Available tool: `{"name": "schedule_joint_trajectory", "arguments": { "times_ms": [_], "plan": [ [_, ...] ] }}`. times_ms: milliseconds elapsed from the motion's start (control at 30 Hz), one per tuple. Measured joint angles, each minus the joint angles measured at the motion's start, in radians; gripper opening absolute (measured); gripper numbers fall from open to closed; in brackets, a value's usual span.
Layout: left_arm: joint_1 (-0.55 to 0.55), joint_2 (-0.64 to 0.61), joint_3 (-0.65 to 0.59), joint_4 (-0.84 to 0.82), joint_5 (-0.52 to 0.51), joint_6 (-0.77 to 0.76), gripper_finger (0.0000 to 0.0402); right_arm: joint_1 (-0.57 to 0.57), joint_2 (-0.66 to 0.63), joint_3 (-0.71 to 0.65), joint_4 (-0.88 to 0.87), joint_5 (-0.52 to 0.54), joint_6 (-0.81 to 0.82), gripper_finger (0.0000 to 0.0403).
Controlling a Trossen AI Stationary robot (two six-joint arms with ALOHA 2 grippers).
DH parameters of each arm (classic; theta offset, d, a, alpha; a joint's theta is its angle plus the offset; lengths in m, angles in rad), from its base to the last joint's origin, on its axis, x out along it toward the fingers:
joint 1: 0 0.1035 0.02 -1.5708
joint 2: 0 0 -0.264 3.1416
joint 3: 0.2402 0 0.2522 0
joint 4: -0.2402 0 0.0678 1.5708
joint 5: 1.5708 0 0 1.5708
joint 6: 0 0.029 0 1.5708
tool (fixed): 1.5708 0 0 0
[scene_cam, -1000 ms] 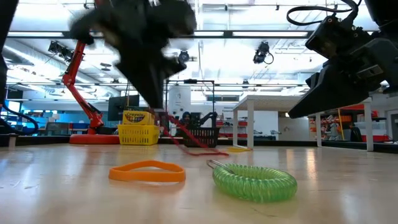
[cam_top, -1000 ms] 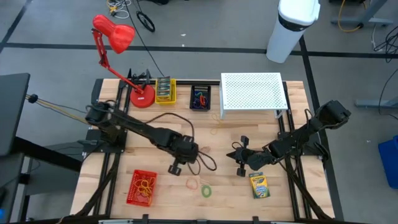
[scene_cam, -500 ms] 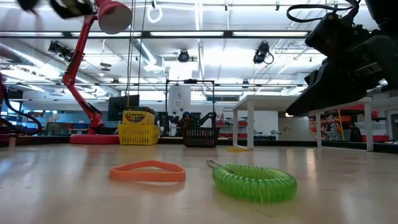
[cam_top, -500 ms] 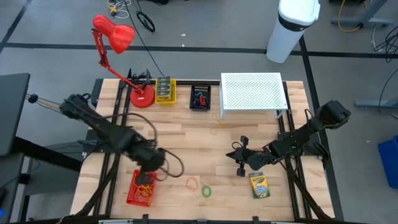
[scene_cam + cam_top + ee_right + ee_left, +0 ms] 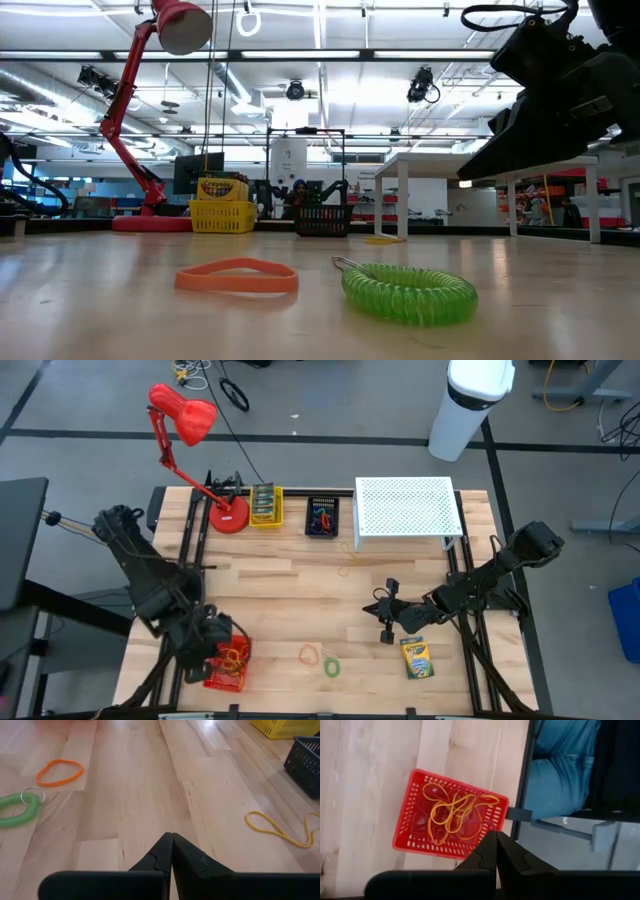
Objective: Pick & Place Office Desk Supplies
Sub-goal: Put the red rubber band into the red bin
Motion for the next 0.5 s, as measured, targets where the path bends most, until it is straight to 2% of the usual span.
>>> {"name": "schedule_joint_trajectory", "arguments": {
  "times_ms": [333, 500],
  "plan": [
    [-0.029, 0.092, 0.000, -0.011, -0.020, -0.001, 0.0003, 0.000, 0.000, 0.000, 0.001, 0.000, 0.000, 0.0017],
    [-0.028, 0.135, 0.000, -0.003, 0.029, -0.012, 0.0003, 0.000, 0.000, 0.000, 0.003, 0.000, 0.000, 0.0017]
  ]
}}
